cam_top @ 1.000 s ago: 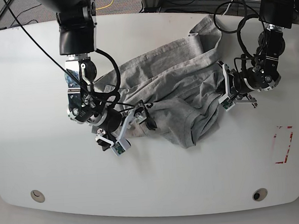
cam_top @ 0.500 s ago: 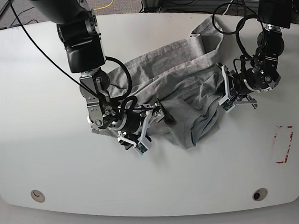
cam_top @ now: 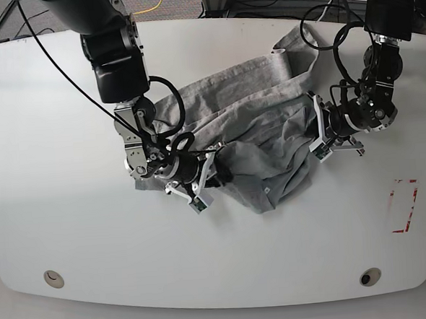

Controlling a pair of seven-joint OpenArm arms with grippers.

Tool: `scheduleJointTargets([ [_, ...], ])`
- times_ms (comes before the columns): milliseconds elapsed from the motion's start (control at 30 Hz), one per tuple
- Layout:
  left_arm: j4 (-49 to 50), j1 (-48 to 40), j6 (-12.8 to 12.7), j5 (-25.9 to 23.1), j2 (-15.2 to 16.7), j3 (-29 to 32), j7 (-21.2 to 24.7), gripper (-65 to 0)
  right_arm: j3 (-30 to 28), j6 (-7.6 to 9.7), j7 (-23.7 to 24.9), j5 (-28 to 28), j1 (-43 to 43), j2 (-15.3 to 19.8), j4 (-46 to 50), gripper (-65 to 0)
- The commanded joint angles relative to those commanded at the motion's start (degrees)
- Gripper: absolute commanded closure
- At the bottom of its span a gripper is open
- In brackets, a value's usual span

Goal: Layout the t-shirt on the table in an organized manner, then fold the t-shirt properly
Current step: 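Lift the shirt high with both grippers and shake it out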

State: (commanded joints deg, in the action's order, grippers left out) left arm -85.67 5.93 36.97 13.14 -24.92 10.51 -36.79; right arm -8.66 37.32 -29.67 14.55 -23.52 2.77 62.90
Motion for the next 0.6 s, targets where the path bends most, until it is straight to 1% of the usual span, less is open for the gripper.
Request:
scheduleJointTargets([
  [33, 0.0, 0.5, 0.0, 0.0, 0.0, 0.0, 0.0, 0.0, 0.0, -0.26, -0.9, 0.0, 0.3, 0.5, 1.4, 0.0],
  [100, 0.0, 1.5, -0.1, 0.0, 0.0, -0.1, 0.0, 0.0, 0.2, -0.26, -3.0, 0.4, 0.8, 1.2, 4.7, -3.5],
  [167, -0.1, 2.5, -0.1, 0.2, 0.0, -0.1, 0.0, 0.0, 0.3, -0.35, -4.8, 0.5, 1.7, 1.6, 9.5, -0.8],
  [200, -0.3, 3.0, -0.1, 0.3, 0.0, -0.1, 0.0, 0.0, 0.4, -0.35, -6.0, 0.4, 2.2, 2.3, 12.7, 0.0],
  [300, -2.0, 4.3, -0.2, 0.1, 0.0, -0.1, 0.0, 0.0, 0.9, -0.35, -9.1, 0.5, 3.0, 4.0, 19.5, -0.2],
  [333, -3.1, 4.8, -0.3, 0.1, 0.0, -0.1, 0.0, 0.0, 1.8, -0.35, -11.0, 0.5, 3.1, 4.3, 22.5, -0.2],
  [400, -4.4, 5.5, -0.3, 0.1, 0.1, -0.1, -0.1, 0.0, 3.5, -0.35, -13.1, 0.5, 2.9, 4.2, 25.1, -0.2],
  [467, -6.3, 6.6, -0.4, 0.1, 0.1, -0.1, -0.3, 0.0, 6.4, 0.09, -15.6, 0.5, 2.6, 4.5, 27.3, -0.2],
  [533, -8.1, 8.2, -0.4, 0.1, 0.1, -0.2, -1.8, 0.0, 9.6, 0.18, -16.7, 0.5, 2.5, 4.6, 29.4, -0.2],
  [600, -9.1, 9.8, -0.4, 0.3, 0.1, -0.8, -3.4, 0.0, 11.1, 0.18, -16.9, 0.5, 1.4, 4.6, 30.5, -0.2],
])
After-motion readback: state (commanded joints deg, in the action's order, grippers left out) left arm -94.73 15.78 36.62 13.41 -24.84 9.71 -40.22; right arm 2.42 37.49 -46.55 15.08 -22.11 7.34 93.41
